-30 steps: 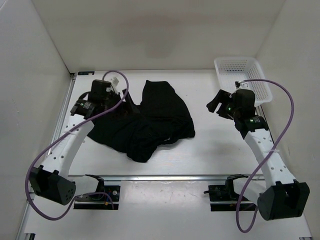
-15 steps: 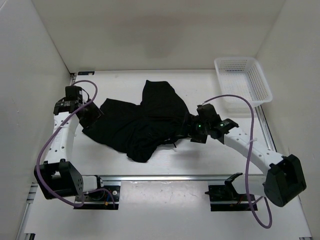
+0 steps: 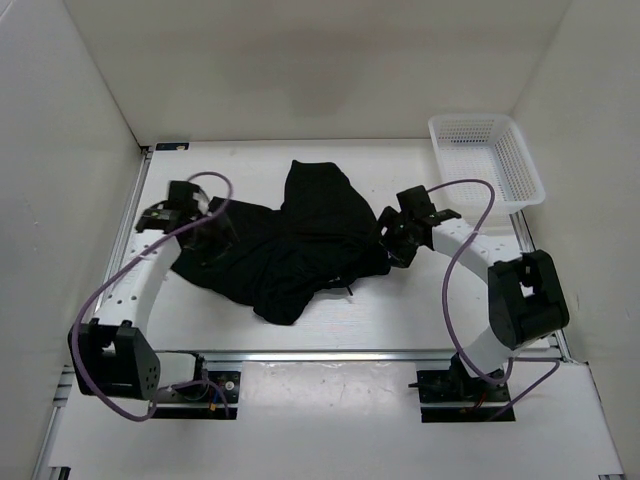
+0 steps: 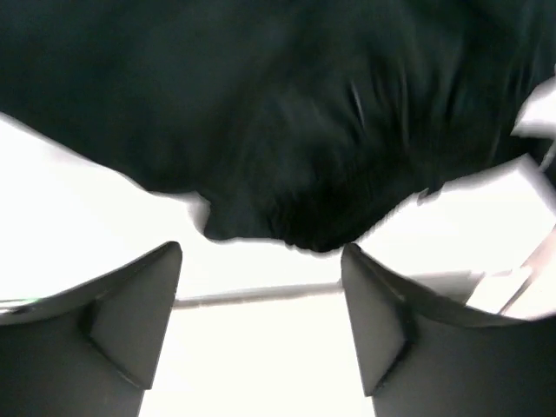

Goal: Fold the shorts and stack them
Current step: Flatten the shorts out

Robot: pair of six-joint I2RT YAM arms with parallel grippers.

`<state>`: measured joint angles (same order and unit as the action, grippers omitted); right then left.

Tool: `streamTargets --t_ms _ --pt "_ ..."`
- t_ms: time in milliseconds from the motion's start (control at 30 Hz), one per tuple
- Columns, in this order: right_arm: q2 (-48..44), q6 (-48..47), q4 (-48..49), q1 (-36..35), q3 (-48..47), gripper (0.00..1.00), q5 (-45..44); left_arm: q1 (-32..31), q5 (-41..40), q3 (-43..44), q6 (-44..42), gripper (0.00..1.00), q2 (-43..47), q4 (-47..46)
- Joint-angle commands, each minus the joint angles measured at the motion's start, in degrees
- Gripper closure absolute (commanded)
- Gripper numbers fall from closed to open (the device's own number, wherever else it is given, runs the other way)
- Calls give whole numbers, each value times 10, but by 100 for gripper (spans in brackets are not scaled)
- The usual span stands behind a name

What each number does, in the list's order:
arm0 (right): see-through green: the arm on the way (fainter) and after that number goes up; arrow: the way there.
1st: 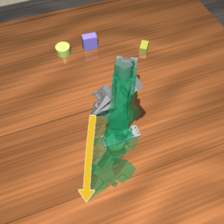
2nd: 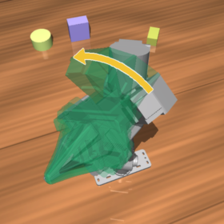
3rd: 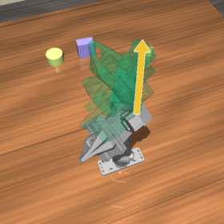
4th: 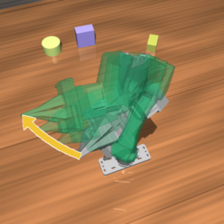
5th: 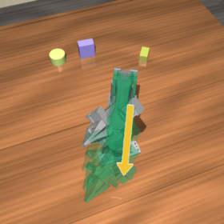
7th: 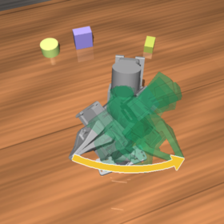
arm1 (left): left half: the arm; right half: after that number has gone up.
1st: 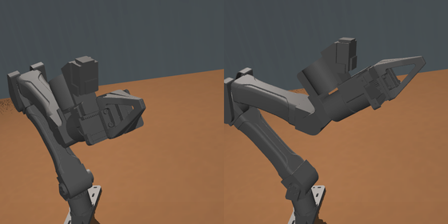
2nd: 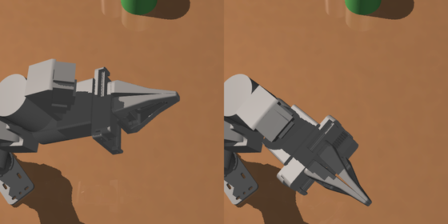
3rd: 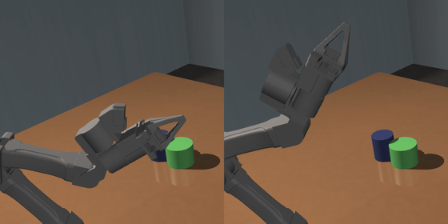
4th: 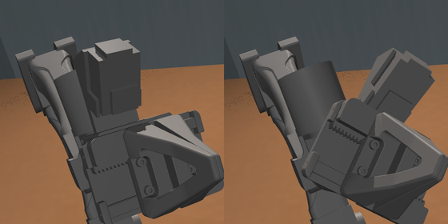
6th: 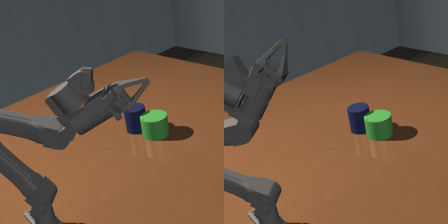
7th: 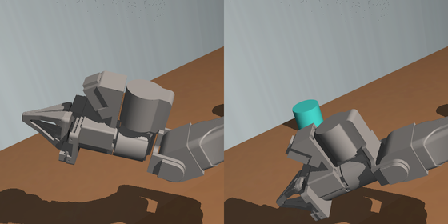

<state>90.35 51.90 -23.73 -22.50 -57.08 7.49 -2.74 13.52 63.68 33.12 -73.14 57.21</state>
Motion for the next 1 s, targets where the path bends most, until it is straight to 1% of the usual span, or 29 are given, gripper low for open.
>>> streamTargets --t_ms 0,33,67,100,133,233,267,300,367,400,433,467,500,533,600,633,733,767,833,867,967 --pt "15 -3 12 0 -57 18 -8 -115 35 -15 -10 13 17 -17" --pt "20 -3 12 0 -57 18 -8 -145 21 -10 -10 9 7 -18" --pt "31 -3 6 0 -65 18 -8 -188 6 -5 -10 7 -6 -18" --pt "31 -3 6 0 -65 18 -8 -205 -9 -5 -10 4 -13 -18" --pt "45 -3 6 0 -70 18 -8 -234 -9 -5 -23 0 -30 -18" --pt "61 -3 -5 0 -75 19 -13 -271 -17 1 -36 0 -61 -18" --pt "61 -3 -5 0 -75 22 -13 -297 -17 8 -42 0 -84 -18" --pt "61 -3 -5 0 -75 27 -13 -313 -24 14 -42 0 -95 -18" --pt "61 -3 -5 0 -75 33 -13 -349 -31 14 -42 0 -131 -18" --pt "61 -3 -11 0 -75 36 -13 -358 -44 19 -36 0 -143 -12" --pt "61 -3 -11 0 -75 41 -13 -366 -65 24 -31 0 -154 -12" --pt "61 -3 -11 0 -75 45 -20 -379 -71 24 -31 0 -170 -7" --pt "61 -3 -11 0 -75 48 -20 -379 -76 24 -24 0 -176 -7" --pt "61 -8 -16 0 -75 55 -20 -388 -76 30 -24 0 -181 -7" --pt "66 -8 -16 0 -75 63 -20 -394 -101 37 -18 0 -194 -7" --pt "66 -8 -22 0 -75 73 -26 -394 -107 43 -13 0 -194 -7" --pt "66 -14 -22 0 -75 88 -26 -394 -122 49 -13 1 -199 -7" --pt "66 -14 -22 0 -75 96 -26 -394 -132 49 -13 3 -199 -7" --pt "66 -14 -22 0 -75 100 -26 -394 -151 55 -6 3 -199 0" --pt "66 -14 -22 0 -69 100 -26 -394 -168 55 -6 3 -199 7" --pt "66 -19 -22 0 -69 100 -26 -394 -174 62 -6 3 -194 7"
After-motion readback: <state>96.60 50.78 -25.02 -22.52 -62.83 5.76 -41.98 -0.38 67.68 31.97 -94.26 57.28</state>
